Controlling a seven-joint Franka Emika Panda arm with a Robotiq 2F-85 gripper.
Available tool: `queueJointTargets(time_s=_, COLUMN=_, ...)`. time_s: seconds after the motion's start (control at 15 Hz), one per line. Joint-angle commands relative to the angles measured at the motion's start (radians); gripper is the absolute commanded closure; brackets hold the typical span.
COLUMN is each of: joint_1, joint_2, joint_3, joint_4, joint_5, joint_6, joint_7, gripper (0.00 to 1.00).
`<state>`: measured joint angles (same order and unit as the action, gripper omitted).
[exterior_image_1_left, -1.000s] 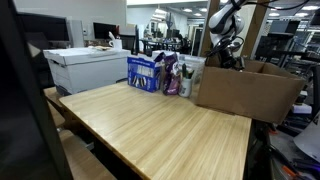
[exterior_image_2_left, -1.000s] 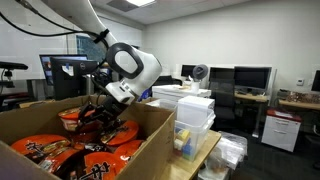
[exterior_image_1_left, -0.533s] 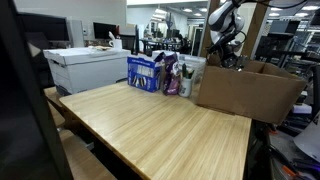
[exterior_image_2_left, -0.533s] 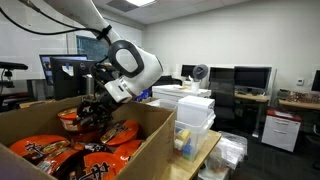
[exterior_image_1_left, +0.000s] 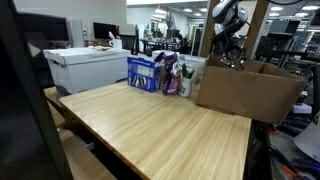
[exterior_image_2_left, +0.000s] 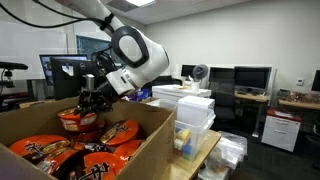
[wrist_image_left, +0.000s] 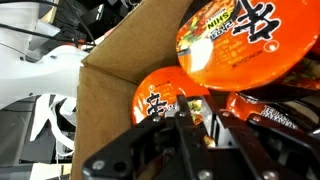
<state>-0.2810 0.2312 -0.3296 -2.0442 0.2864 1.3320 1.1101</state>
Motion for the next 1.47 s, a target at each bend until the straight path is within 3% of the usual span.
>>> queueJointTargets(time_s=0.0, joint_1=-0.023, joint_2=-0.046, joint_3=-0.017, joint_4=0.003, joint_5=0.025, joint_6=-0.043, joint_7=-0.043, gripper=0.97)
queueJointTargets(time_s=0.2, joint_1=-0.01, joint_2=-0.088, joint_3=-0.026, joint_4=-0.022, joint_5=-0.052, joint_6=0.039, joint_7=-0.038, gripper=0.98)
queueJointTargets(time_s=0.27, joint_1=-0.002, joint_2=-0.105, joint_3=-0.029, joint_4=-0.035, joint_5=-0.099, joint_6=0.084, joint_7=-0.019, gripper=0.74)
queueJointTargets(time_s=0.4, joint_1=0.003, joint_2=-0.128, joint_3=-0.029, joint_4=-0.057, joint_5=-0.19, joint_6=0.146, joint_7=-0.003, gripper=0.71)
queueJointTargets(time_s=0.93, joint_1=0.004, joint_2=-0.169, joint_3=-0.025, joint_4=-0.139, joint_5=-0.5, joint_6=0.341, joint_7=0.183, gripper=0.26)
queueJointTargets(time_s=1.2, joint_1=-0.005, joint_2=-0.2, joint_3=-0.028, joint_4=-0.202, joint_5=-0.582, joint_6=0.505, joint_7=0.269, gripper=0.04)
queueJointTargets(time_s=1.4, joint_1=-0.012, joint_2=-0.219, joint_3=-0.033, joint_4=-0.243, joint_5=-0.606, joint_6=0.614, joint_7=0.373, gripper=0.0)
